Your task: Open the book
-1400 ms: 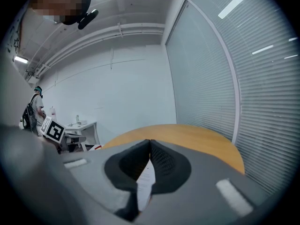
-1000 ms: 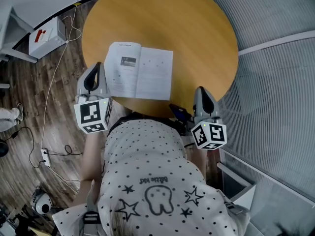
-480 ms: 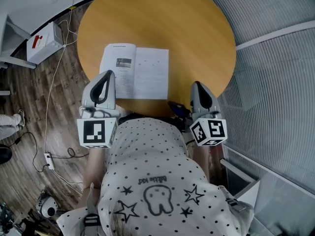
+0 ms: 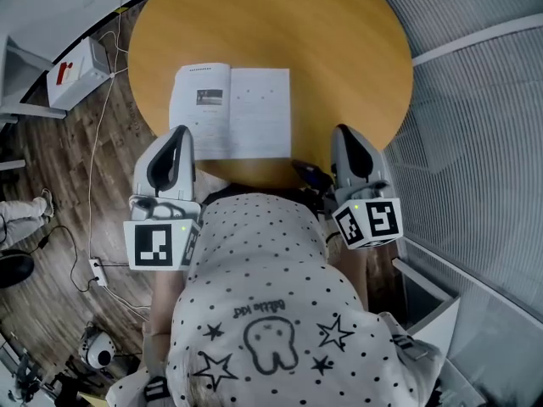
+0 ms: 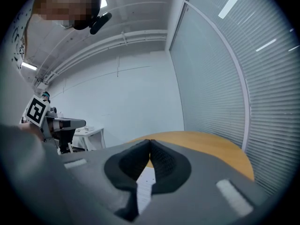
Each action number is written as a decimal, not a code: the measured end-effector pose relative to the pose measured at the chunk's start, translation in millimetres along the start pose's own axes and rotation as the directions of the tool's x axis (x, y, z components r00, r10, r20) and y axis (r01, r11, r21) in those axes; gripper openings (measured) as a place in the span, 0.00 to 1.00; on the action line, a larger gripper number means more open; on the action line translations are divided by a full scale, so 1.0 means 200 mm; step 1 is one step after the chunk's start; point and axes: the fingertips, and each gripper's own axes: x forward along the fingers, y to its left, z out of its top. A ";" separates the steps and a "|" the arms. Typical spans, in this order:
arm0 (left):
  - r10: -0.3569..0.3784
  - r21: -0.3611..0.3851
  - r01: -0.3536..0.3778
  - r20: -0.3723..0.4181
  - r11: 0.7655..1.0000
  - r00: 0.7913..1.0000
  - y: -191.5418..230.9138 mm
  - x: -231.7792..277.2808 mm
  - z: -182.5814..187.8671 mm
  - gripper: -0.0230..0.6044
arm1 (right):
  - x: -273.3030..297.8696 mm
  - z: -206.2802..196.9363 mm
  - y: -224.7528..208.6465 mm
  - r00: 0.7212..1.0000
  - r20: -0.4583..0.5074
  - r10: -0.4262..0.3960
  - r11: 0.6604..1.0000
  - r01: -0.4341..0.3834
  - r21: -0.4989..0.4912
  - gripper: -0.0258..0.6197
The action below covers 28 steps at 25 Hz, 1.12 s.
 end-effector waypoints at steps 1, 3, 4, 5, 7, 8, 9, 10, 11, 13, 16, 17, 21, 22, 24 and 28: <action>0.005 0.000 -0.005 0.000 1.000 1.000 0.00 -0.01 0.01 0.05 | 0.00 0.00 0.00 1.000 0.002 0.000 1.000 0.000 0.004 0.05; 0.014 -0.005 -0.014 -0.002 1.000 1.000 0.00 -0.02 0.03 0.05 | -0.01 -0.01 0.00 1.000 0.000 -0.002 1.000 0.002 0.015 0.05; 0.019 -0.012 -0.019 -0.004 1.000 1.000 0.00 -0.03 0.03 0.05 | -0.02 -0.02 0.00 1.000 -0.002 -0.004 1.000 0.004 0.019 0.05; 0.023 -0.018 -0.023 -0.005 1.000 1.000 0.01 -0.04 0.04 0.05 | -0.03 -0.03 0.00 1.000 -0.004 -0.005 1.000 0.005 0.024 0.05; 0.031 -0.020 -0.031 -0.007 0.999 0.999 0.03 -0.07 0.06 0.05 | -0.04 -0.04 0.01 1.000 -0.004 -0.010 0.999 0.010 0.032 0.05; 0.036 -0.014 -0.036 -0.008 0.999 0.999 0.04 -0.08 0.06 0.05 | -0.05 -0.04 0.02 1.000 -0.003 -0.012 0.999 0.012 0.034 0.05; 0.040 -0.008 -0.040 -0.009 0.999 0.999 0.04 -0.08 0.06 0.05 | -0.06 -0.05 0.02 1.000 -0.001 -0.012 0.999 0.012 0.035 0.05; 0.044 -0.003 -0.044 -0.011 0.999 0.999 0.05 -0.09 0.06 0.05 | -0.06 -0.05 0.01 1.000 0.000 -0.009 0.999 0.009 0.033 0.05; 0.047 0.002 -0.047 -0.014 0.999 0.999 0.05 -0.09 0.06 0.05 | -0.06 -0.05 0.02 1.000 0.000 -0.004 1.000 0.004 0.031 0.05; 0.049 0.013 -0.049 -0.023 0.999 0.999 0.05 -0.10 0.06 0.05 | -0.06 -0.06 0.02 1.000 0.000 0.003 1.000 -0.003 0.022 0.05; 0.046 0.024 -0.046 -0.036 0.999 0.998 0.05 -0.10 0.06 0.05 | -0.06 -0.06 0.03 1.000 -0.006 0.004 1.000 -0.004 0.003 0.05; 0.048 0.025 -0.047 -0.038 0.999 0.998 0.05 -0.10 0.06 0.05 | -0.05 -0.06 0.03 1.000 -0.008 0.008 1.000 -0.008 0.000 0.05; 0.052 0.026 -0.051 -0.037 0.998 0.998 0.05 -0.11 0.06 0.05 | -0.04 -0.07 0.06 0.999 -0.015 0.033 0.999 -0.033 -0.004 0.05; 0.051 0.024 -0.050 -0.037 0.998 0.998 0.04 -0.11 0.05 0.05 | -0.04 -0.08 0.06 0.999 -0.019 0.036 0.999 -0.036 -0.007 0.05; 0.051 0.018 -0.050 -0.039 0.999 0.998 0.04 -0.11 0.04 0.05 | -0.04 -0.09 0.06 0.999 -0.025 0.036 0.999 -0.036 -0.009 0.05; 0.058 0.013 -0.057 -0.040 0.998 0.998 0.06 -0.11 0.02 0.05 | -0.04 -0.10 0.06 0.999 -0.034 0.033 0.999 -0.033 -0.007 0.05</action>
